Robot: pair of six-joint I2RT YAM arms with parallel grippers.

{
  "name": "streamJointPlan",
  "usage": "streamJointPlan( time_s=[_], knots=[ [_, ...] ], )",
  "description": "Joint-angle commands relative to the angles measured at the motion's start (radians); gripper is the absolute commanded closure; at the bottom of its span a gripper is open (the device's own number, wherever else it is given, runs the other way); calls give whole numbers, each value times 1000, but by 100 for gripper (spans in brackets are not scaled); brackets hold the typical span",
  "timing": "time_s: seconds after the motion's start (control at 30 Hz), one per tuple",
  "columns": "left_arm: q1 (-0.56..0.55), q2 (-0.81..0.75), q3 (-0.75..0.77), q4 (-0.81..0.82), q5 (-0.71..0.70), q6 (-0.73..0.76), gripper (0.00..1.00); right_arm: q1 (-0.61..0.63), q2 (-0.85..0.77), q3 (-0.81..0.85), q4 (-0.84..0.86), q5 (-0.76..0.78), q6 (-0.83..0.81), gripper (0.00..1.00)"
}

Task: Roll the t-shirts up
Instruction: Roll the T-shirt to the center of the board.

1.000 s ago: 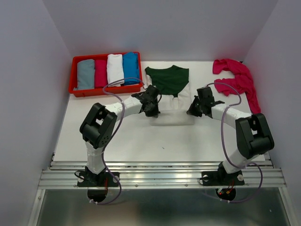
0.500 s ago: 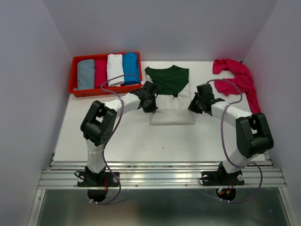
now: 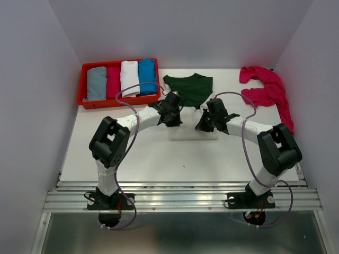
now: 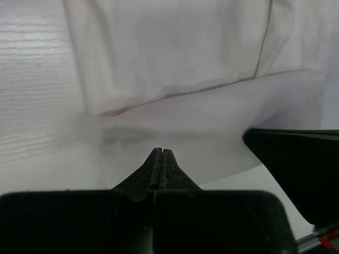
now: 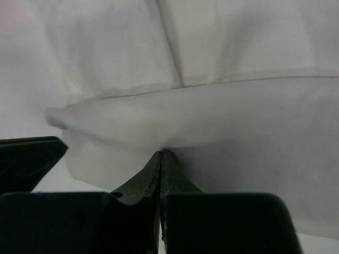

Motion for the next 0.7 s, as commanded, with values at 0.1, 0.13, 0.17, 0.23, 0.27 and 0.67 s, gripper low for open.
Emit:
streamJointPlan(
  time_s=[0.1,0.13,0.17,0.23,0.27,0.67],
  knots=[
    [5,-29,-90,59,-63,-11,100,-3,146,14,28,9,-8,99],
    [5,-49,-114,87,-50,-8,100,-3,149,21,16,4,-9,99],
    [5,-102,-138,137,-33,-7,100,-3,128,26,10,0,-12,99],
    [5,-180,-193,173,-31,-5,100,-3,59,29,-9,30,-20,99],
    [5,-201,-206,193,-33,-1,100,-3,34,44,-26,53,-20,99],
    [-47,-388,-376,243,-212,-59,94,-138,-267,-67,-119,106,-43,93]
  ],
)
